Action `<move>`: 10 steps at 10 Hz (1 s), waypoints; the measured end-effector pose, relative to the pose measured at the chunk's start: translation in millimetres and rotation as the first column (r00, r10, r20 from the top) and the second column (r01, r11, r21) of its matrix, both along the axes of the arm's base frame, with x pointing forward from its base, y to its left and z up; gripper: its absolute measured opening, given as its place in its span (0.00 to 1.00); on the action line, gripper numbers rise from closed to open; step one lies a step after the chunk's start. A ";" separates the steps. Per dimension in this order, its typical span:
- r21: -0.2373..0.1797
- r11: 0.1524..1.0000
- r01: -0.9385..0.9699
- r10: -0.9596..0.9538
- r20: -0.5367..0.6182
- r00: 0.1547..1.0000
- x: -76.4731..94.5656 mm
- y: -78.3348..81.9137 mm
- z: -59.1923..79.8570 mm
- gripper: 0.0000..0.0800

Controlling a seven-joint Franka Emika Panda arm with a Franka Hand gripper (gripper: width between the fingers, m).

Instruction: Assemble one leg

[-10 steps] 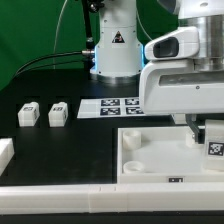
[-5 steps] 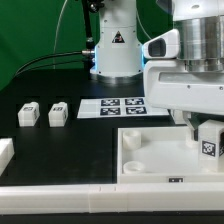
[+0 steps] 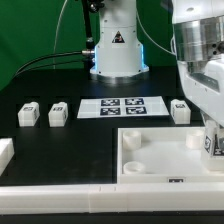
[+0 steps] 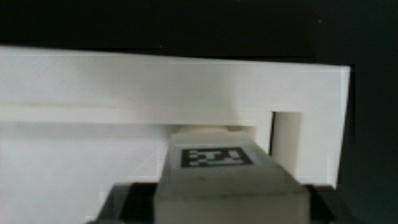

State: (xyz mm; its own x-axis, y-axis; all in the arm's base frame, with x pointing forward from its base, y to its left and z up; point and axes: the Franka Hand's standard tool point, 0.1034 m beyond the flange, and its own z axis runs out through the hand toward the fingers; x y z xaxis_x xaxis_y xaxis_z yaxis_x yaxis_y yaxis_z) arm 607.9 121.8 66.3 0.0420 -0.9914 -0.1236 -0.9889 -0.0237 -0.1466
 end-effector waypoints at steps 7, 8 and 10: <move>0.005 1.000 0.018 -0.018 -0.003 1.000 -0.2 0.7 -0.1 0.80; -0.005 0.999 -0.046 0.046 0.006 0.999 -0.2 0.5 -0.1 0.80; -0.031 0.969 -0.244 0.244 0.016 0.970 -0.3 2.1 0.7 0.81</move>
Offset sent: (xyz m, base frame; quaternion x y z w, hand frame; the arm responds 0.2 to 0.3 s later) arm 0.0000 0.0000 0.0000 0.0000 0.0000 0.0000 1.0000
